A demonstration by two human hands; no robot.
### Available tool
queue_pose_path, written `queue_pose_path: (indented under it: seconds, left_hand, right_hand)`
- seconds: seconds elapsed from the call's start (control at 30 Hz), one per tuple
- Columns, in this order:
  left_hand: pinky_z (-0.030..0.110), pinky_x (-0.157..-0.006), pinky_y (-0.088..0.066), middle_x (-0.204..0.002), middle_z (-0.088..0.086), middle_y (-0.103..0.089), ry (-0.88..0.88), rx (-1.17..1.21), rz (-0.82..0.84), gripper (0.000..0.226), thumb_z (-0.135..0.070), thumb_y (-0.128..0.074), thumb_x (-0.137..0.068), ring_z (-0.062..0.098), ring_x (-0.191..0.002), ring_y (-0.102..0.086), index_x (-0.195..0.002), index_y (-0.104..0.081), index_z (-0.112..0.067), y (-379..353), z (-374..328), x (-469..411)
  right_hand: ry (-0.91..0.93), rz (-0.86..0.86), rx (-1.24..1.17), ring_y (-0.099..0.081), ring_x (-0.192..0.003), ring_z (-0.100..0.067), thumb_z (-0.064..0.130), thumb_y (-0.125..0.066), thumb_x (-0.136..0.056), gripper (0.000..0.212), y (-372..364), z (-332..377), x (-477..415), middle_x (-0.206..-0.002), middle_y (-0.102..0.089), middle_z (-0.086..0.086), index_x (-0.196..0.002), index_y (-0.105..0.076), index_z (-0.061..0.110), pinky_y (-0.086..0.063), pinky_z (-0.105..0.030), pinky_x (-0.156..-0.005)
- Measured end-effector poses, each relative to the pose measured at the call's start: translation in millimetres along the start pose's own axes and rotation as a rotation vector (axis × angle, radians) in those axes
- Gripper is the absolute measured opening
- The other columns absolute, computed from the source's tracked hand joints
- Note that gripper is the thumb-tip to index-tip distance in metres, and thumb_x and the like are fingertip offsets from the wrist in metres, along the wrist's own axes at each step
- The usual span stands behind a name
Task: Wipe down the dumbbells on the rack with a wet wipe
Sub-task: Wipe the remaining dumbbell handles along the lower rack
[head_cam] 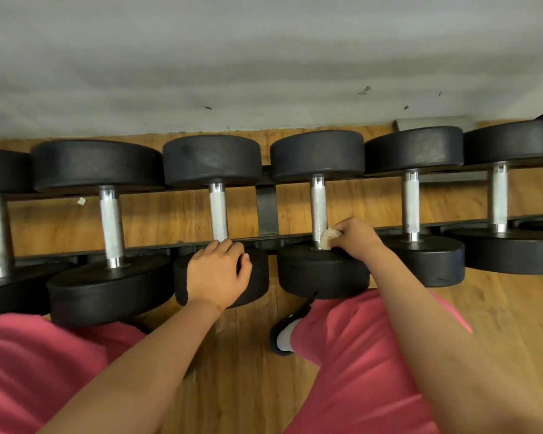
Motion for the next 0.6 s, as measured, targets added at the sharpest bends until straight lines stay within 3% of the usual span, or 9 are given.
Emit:
queue_pose_path:
  seconds: [0.13, 0.2, 0.33, 0.43, 0.5, 0.6]
  left_hand:
    - [0.023, -0.052, -0.032, -0.072, -0.006, -0.060, 0.002, 0.006, 0.013, 0.035, -0.036, -0.036, -0.090, 0.016, -0.068, -0.058, -0.078, -0.065, -0.021, 0, 1, -2]
    - [0.023, -0.053, -0.031, -0.074, -0.008, -0.059, 0.033, 0.029, 0.030, 0.028, -0.036, -0.044, -0.092, 0.014, -0.072, -0.057, -0.079, -0.064, -0.023, 3, 0, -3]
    - [0.026, -0.059, -0.039, -0.084, -0.014, -0.061, 0.236, 0.126, 0.176, 0.017, -0.042, -0.055, -0.092, 0.008, -0.085, -0.057, -0.082, -0.063, -0.031, 7, 0, -6]
    - [0.031, -0.085, -0.049, -0.096, -0.015, -0.066, 0.447, 0.563, 0.393, 0.011, -0.035, -0.060, -0.093, 0.009, -0.098, -0.060, -0.085, -0.067, -0.033, 18, -2, -17]
    - [0.028, -0.094, -0.046, -0.107, -0.006, -0.067, 0.467, 0.868, 0.378, 0.013, -0.019, -0.057, -0.096, 0.014, -0.107, -0.060, -0.095, -0.069, -0.022, 40, -13, -24]
    - [0.025, -0.097, -0.046, -0.120, -0.006, -0.064, 0.373, 1.082, 0.333, 0.023, -0.019, -0.050, -0.100, 0.009, -0.112, -0.059, -0.118, -0.065, -0.021, 82, -41, -25]
  right_hand:
    - [-0.098, -0.027, 0.090, -0.058, -0.104, -0.026, 0.029, -0.071, -0.087, 0.036, -5, 0, -3, -0.116, -0.059, -0.014, -0.114, -0.066, 0.006, -0.048, -0.033, -0.081]
    - [-0.070, -0.045, 0.062, -0.058, -0.102, -0.025, 0.029, -0.071, -0.087, 0.035, -3, 2, 3, -0.112, -0.061, -0.014, -0.111, -0.067, 0.004, -0.047, -0.032, -0.079]
    - [0.135, -0.068, -0.355, -0.062, -0.088, -0.021, 0.020, -0.074, -0.085, 0.020, -4, 20, 35, -0.092, -0.070, -0.010, -0.094, -0.073, 0.003, -0.048, -0.030, -0.076]
    - [0.267, -0.079, -0.576, -0.062, -0.085, -0.009, 0.013, -0.069, -0.088, 0.009, -1, 40, 69, -0.091, -0.069, -0.002, -0.096, -0.072, 0.010, -0.047, -0.015, -0.074]
    - [0.323, -0.029, -0.731, -0.062, -0.081, 0.003, 0.010, -0.064, -0.091, 0.012, 4, 48, 89, -0.092, -0.068, 0.006, -0.101, -0.069, 0.016, -0.046, -0.008, -0.070]
    - [0.392, 0.060, -0.867, -0.064, -0.088, 0.000, 0.008, -0.061, -0.093, 0.020, 9, 54, 110, -0.098, -0.069, 0.007, -0.108, -0.066, 0.021, -0.051, -0.017, -0.076]
Point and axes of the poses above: each hand's wrist, its own x-axis away from the middle knuckle, its own y-axis out of the back of the hand, z = x × y, the point moved 2 cm from there along -x, towards the middle knuckle
